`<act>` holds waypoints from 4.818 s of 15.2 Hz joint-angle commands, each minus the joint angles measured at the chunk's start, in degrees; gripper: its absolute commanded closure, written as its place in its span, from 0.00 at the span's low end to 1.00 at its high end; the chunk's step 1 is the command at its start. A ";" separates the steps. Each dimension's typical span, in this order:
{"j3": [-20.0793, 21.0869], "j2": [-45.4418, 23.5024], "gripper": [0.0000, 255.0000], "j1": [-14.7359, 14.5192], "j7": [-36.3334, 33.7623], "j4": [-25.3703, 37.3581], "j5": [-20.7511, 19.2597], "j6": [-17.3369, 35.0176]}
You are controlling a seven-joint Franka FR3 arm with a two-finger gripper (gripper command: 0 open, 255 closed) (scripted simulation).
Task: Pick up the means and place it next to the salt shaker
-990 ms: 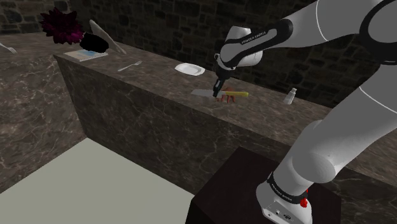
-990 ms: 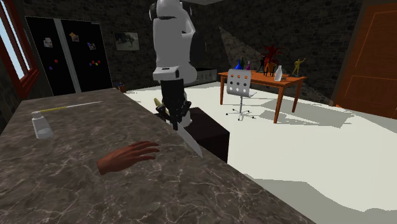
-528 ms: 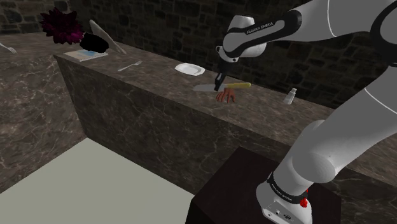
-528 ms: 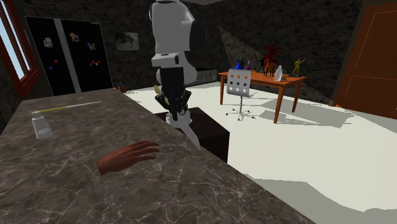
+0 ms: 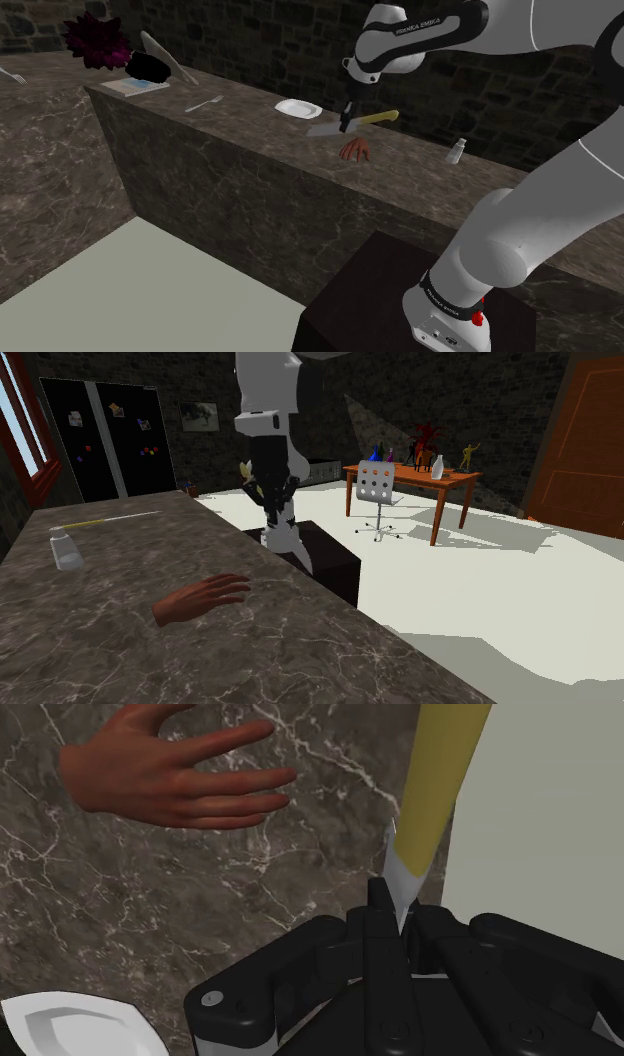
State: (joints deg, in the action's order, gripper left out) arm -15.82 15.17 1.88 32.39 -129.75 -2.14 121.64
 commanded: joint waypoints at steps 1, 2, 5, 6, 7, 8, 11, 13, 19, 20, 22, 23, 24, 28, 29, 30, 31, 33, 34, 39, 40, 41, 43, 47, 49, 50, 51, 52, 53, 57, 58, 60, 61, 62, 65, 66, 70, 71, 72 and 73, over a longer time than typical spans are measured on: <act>0.16 0.58 1.00 -0.01 -0.19 1.23 -0.12 -1.82; 0.21 0.76 1.00 -0.01 -0.24 1.84 -0.15 -2.61; 0.37 1.23 1.00 -0.03 -0.38 3.73 -0.21 -4.96; 0.40 1.31 1.00 -0.03 -0.40 4.11 -0.22 -5.41; -0.52 1.50 1.00 0.53 0.99 4.02 -0.37 -5.50; -1.46 1.63 1.00 1.08 2.39 4.00 -0.52 -5.60; -4.33 1.64 1.00 2.69 6.68 4.34 -0.86 -5.90; -6.30 1.34 1.00 3.71 9.61 4.88 -0.97 -6.13; -12.44 -1.18 1.00 6.46 18.84 8.06 -0.44 -6.92; -13.49 -1.85 1.00 6.89 20.46 8.82 -0.17 -7.07; -15.60 -3.40 1.00 7.71 23.77 10.52 0.54 -7.42; -16.66 -4.30 1.00 8.13 25.47 11.47 1.01 -7.62; -17.71 -5.28 1.00 8.55 27.20 12.49 1.55 -7.84; -21.91 -10.05 1.00 10.37 34.46 17.25 4.60 -8.96; -22.91 -11.48 1.00 10.92 36.36 18.63 5.60 -9.33; -23.87 -13.00 1.00 11.53 38.30 20.08 6.71 -9.75; -24.77 -14.62 1.00 12.23 40.26 21.61 7.91 -10.22; -26.39 -18.13 1.00 13.92 44.22 24.92 10.59 -11.34; -27.07 -20.01 1.00 14.93 46.20 26.71 12.04 -12.00; -28.26 -26.17 1.00 18.86 52.16 31.27 16.83 -12.94; -28.20 -26.28 1.00 18.86 52.32 30.62 16.96 -12.22; -28.15 -26.41 1.00 18.86 52.48 29.98 17.12 -11.51; -28.05 -26.71 1.00 18.87 52.83 28.76 17.46 -10.10; -27.79 -27.50 1.00 18.97 53.63 26.50 18.32 -7.35; -27.64 -27.98 1.00 19.06 54.07 25.46 18.84 -6.01; -27.55 -28.24 1.00 19.11 54.31 24.96 19.11 -5.35; -27.46 -28.51 1.00 19.17 54.55 24.48 19.40 -4.69; -27.37 -28.80 1.00 19.24 54.80 24.01 19.70 -4.04; -27.27 -29.10 1.00 19.31 55.06 23.55 20.02 -3.40; -26.79 -30.41 1.00 19.66 56.17 21.87 21.40 -0.87; -26.65 -30.77 1.00 19.77 56.46 21.49 21.77 -0.25; -26.35 -31.51 1.00 19.99 57.07 20.76 22.55 0.97; -26.19 -31.90 1.00 20.12 57.39 20.42 22.96 1.57; -26.02 -32.30 1.00 20.25 57.71 20.09 23.37 2.16; -25.45 -33.55 1.00 20.68 58.70 19.19 24.68 3.91; -25.24 -33.99 1.00 20.83 59.04 18.91 25.13 4.48; -24.60 -35.29 1.00 21.32 60.05 18.20 26.48 6.10; -24.60 -35.29 1.00 21.33 60.05 18.20 26.48 6.10; -24.60 -35.29 1.00 21.33 60.05 18.20 26.48 6.10; -24.60 -35.29 1.00 21.33 60.05 18.20 26.48 6.10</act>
State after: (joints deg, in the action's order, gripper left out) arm -40.45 -20.06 23.20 92.43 -111.55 24.30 127.70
